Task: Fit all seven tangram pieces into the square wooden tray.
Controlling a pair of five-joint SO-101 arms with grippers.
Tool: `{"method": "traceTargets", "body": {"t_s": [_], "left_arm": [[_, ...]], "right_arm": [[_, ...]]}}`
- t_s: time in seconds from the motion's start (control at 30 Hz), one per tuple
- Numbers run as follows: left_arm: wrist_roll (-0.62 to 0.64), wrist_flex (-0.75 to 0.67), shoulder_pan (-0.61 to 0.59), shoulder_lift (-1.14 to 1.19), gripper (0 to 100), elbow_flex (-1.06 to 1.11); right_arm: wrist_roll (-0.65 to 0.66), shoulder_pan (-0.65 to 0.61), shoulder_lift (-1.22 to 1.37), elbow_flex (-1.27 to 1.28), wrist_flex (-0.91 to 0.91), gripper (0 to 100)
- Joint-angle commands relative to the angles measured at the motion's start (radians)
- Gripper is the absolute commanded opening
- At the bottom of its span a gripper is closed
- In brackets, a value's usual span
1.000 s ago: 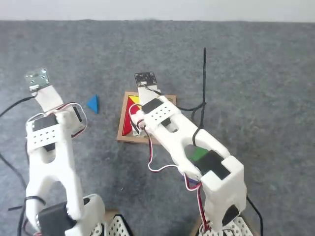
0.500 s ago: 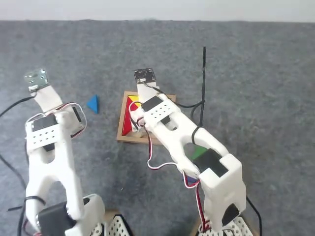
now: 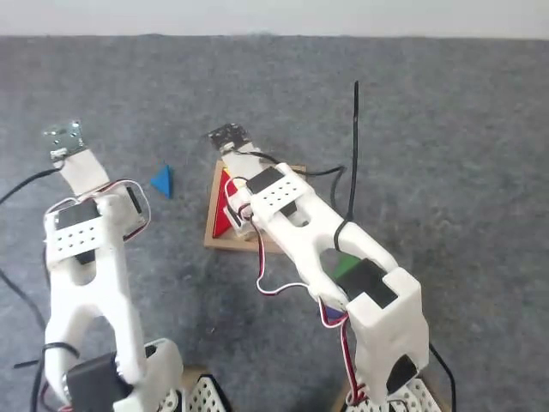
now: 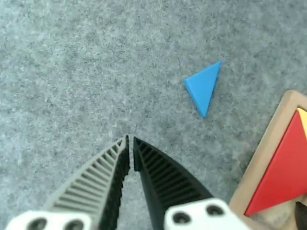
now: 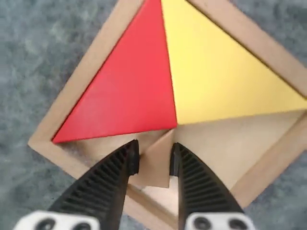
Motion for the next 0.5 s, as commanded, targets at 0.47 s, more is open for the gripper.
{"method": "traceTargets", "body": {"t_s": [0.47], "left_arm": [[-0.011, -0.017, -0.005, -0.014, 1, 0.012]], "right_arm": [[0.563, 0.012, -0.018, -0.068, 0.033, 2.0]]}}
